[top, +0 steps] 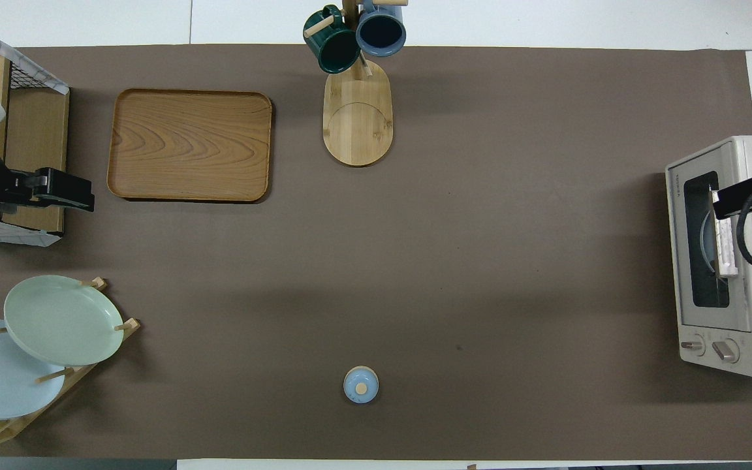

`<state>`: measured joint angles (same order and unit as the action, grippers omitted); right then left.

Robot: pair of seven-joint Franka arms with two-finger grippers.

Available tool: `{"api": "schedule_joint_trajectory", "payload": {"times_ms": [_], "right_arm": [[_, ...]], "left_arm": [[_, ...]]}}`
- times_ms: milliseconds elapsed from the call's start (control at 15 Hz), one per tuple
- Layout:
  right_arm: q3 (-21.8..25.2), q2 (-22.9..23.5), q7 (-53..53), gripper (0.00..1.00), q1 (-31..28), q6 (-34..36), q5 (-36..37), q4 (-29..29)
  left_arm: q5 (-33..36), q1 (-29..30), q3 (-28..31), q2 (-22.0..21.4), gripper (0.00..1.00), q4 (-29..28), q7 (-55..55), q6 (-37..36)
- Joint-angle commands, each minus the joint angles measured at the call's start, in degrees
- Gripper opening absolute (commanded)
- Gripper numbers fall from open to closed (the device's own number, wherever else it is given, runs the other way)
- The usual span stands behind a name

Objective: Put eggplant into oven

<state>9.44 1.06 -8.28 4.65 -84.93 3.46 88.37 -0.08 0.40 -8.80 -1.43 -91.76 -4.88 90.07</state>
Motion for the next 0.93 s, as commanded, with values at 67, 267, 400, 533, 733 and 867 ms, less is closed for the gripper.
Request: {"api": "schedule_joint_trajectory", "payload": {"times_ms": [67, 267, 400, 533, 733, 867], "right_arm": [[-0.65, -0.53, 0.46, 1.00, -0.96, 1.25, -1.96, -0.39], [-0.57, -0.53, 0.46, 1.00, -1.05, 1.52, -2.49, -0.39], [-0.48, -0.62, 0.46, 1.00, -1.05, 2.04, -2.40, -0.48], [-0.48, -0.62, 0.46, 1.00, -1.05, 1.96, -2.40, -0.48], [-0.65, -0.62, 0.55, 1.00, -0.96, 1.61, -2.40, -0.65], [-0.48, -0.62, 0.46, 1.00, -1.05, 1.78, -2.40, -0.57]], "left_arm": [[-0.80, 0.65, -0.08, -0.59, 1.00, -0.53, 0.75, -0.59], [-0.80, 0.65, -0.08, -0.59, 1.00, -0.53, 0.75, -0.59], [-0.80, 0.65, -0.08, -0.59, 1.00, -0.53, 0.75, -0.60], [-0.80, 0.65, -0.08, -0.59, 1.00, -0.53, 0.75, -0.59], [-0.80, 0.65, -0.08, -0.59, 1.00, -0.53, 0.75, -0.59], [-0.80, 0.65, -0.08, -0.59, 1.00, -0.53, 0.75, -0.59]]}}
